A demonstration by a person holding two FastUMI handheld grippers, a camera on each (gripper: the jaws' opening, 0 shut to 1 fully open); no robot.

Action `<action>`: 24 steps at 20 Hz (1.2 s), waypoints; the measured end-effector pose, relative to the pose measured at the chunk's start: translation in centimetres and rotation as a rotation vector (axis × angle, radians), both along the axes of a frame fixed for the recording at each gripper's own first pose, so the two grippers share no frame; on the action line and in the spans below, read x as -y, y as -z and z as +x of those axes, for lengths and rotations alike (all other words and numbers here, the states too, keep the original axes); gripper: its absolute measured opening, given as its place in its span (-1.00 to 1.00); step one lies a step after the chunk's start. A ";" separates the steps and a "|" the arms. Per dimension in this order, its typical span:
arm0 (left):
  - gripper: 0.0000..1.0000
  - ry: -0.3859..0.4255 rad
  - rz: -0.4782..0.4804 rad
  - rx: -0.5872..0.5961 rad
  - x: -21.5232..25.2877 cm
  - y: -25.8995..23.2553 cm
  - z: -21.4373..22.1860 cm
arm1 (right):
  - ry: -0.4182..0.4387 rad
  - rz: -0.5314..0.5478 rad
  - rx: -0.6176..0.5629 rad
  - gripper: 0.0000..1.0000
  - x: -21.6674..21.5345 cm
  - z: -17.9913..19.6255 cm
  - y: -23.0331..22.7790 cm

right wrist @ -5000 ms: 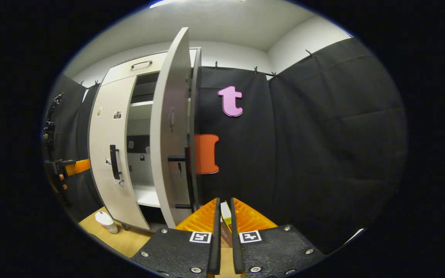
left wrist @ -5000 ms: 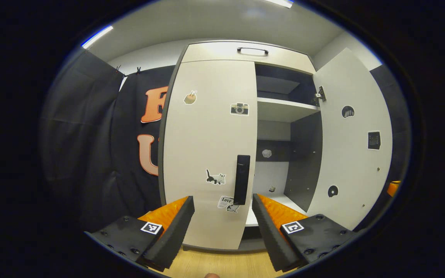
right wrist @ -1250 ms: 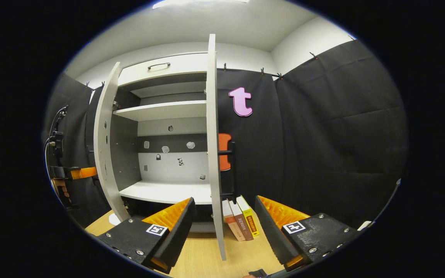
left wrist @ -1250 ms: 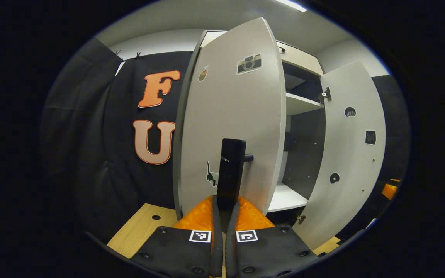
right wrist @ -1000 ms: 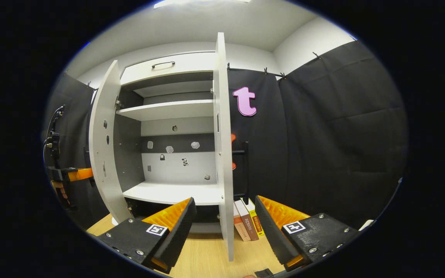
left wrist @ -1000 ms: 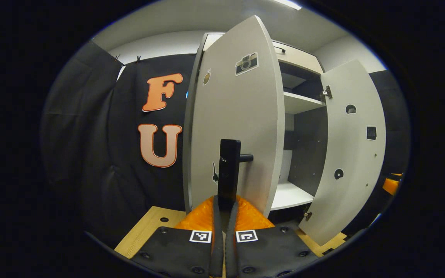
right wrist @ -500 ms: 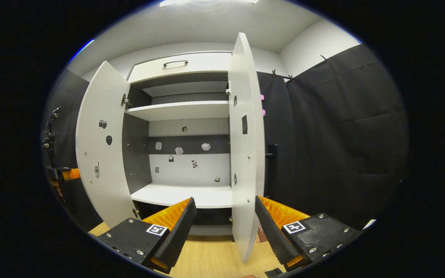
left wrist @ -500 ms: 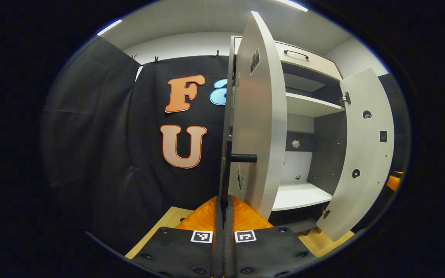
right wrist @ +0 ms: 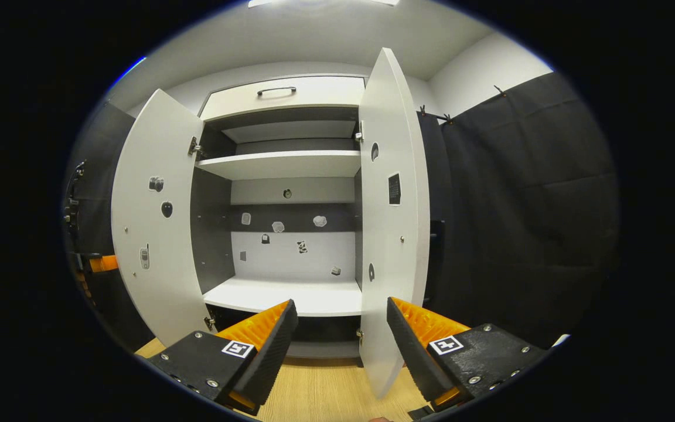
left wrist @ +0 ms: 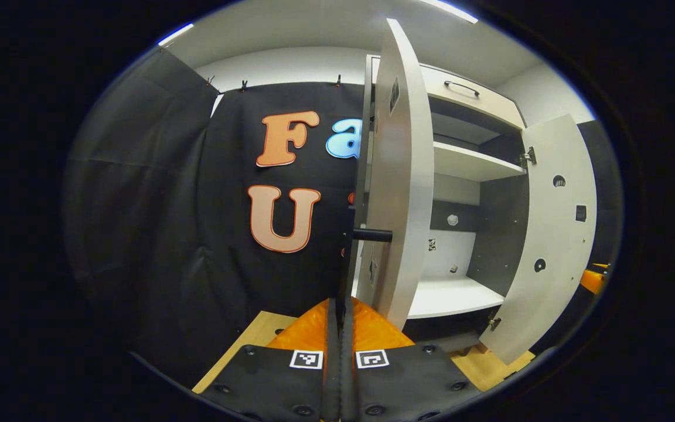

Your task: Open the right door of the double-door shoe cabinet with the right hand, and open the left door with the left hand.

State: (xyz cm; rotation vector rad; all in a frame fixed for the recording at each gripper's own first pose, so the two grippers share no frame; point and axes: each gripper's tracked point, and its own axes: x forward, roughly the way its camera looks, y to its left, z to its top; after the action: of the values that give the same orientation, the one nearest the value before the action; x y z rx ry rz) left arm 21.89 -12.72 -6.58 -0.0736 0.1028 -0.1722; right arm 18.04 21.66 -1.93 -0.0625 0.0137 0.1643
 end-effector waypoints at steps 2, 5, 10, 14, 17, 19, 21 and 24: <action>-0.87 -0.002 -0.020 0.003 -0.5 -1.0 -1.2 | 0.004 -0.004 0.000 0.87 0.2 0.3 -0.6; -0.87 -0.057 0.020 0.037 -2.8 -4.1 -3.3 | 0.021 0.001 0.006 0.87 0.8 0.6 -2.1; -0.63 -0.103 -0.006 0.061 -5.1 -8.9 -6.5 | 0.034 -0.002 0.030 0.86 1.6 0.6 -5.1; -0.19 -0.102 -0.029 0.092 -6.5 -12.0 -9.0 | 0.040 -0.003 0.062 0.86 2.3 -0.2 -7.8; -0.09 -0.141 0.003 0.145 -8.2 -14.1 -10.3 | 0.047 -0.004 0.084 0.87 2.8 -0.8 -9.4; 0.21 -0.164 0.039 0.172 -8.8 -15.1 -11.3 | 0.036 0.011 0.085 0.85 2.5 -1.1 -10.0; 0.53 -0.178 0.073 0.194 -9.3 -15.8 -12.3 | 0.028 0.029 0.084 0.86 2.5 -1.6 -10.4; 0.94 -0.190 0.081 0.202 -9.6 -16.5 -13.2 | 0.047 0.021 0.098 0.86 2.9 -1.7 -10.8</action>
State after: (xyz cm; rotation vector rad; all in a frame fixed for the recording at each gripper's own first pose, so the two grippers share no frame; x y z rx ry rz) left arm 8.64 -3.09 9.89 0.0156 -0.0989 0.0152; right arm 16.36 18.71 8.88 -0.0494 -0.0841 0.1143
